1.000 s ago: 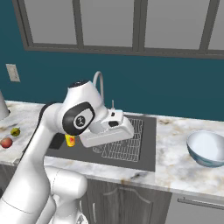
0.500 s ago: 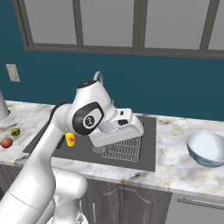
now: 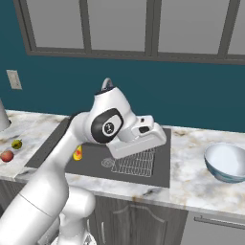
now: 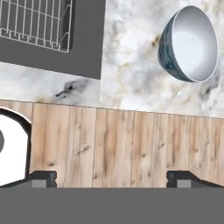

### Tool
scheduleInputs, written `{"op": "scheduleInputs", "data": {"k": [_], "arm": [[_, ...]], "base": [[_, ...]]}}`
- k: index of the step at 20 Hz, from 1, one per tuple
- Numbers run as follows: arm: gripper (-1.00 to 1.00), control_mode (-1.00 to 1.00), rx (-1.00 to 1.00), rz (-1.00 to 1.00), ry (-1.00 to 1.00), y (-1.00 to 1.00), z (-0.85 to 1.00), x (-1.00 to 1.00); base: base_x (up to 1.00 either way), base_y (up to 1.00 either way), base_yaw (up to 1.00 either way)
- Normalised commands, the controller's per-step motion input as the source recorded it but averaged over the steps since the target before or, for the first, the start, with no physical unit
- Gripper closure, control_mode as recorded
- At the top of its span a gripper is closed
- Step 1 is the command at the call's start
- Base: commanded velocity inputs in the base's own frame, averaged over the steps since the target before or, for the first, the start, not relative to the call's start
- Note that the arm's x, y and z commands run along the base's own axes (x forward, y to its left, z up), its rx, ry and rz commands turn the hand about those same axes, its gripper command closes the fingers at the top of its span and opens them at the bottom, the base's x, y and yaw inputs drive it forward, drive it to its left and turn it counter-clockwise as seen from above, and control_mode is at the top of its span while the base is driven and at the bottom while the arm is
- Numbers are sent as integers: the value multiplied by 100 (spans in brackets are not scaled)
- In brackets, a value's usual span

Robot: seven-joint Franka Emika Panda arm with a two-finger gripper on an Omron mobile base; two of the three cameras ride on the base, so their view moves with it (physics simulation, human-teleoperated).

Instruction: Remove the pear and peach from the sink. Then move the bowl and cup from the counter to the sink for washing.

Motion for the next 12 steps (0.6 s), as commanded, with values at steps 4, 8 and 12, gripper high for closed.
{"op": "scheduleInputs", "data": {"k": [4,8,12], "arm": [[-100,-100,-7,0,2,-25,0,20],[-100,-100,-5,0,1,-26,0,18],[-100,-100,-3,0,1,-28,-2,15]], "base": [[0,0,0],[0,0,0],[0,0,0]]}}
